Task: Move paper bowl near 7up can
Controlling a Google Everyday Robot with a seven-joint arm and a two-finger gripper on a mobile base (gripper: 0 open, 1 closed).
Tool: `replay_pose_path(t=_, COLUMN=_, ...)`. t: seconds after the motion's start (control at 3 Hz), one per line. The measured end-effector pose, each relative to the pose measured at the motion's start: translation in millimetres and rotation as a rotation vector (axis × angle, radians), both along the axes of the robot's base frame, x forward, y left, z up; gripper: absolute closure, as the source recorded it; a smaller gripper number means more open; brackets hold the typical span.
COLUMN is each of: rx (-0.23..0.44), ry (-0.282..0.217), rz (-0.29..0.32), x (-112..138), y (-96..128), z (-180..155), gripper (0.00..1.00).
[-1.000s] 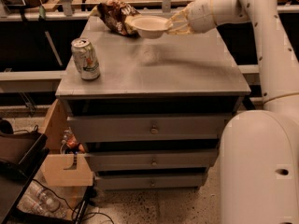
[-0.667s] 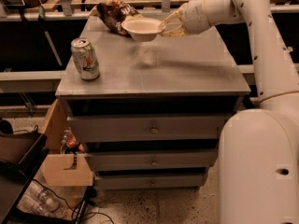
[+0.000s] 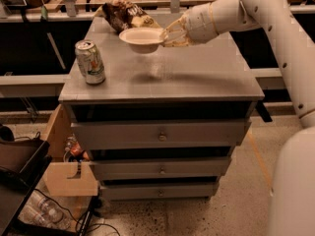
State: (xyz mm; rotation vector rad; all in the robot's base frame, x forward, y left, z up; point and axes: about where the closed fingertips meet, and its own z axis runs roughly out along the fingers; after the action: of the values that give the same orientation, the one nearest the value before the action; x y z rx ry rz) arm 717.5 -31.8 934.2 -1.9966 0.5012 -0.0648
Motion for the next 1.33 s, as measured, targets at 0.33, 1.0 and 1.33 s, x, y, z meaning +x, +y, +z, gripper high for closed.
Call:
replay_pose_path(t=0.33, rx=0.011, ry=0.067, rz=0.005, x=-30.1, y=10.6, z=-15.0, gripper=1.00)
replay_pose_path(t=1.0, rx=0.041, ry=0.143, rz=0.012, x=-64.8, y=28.2, z=-39.1, gripper=1.00)
replay_pose_path(t=1.33, rx=0.039, ry=0.144, rz=0.016, x=-64.7, y=30.6, z=-40.1, gripper=0.83)
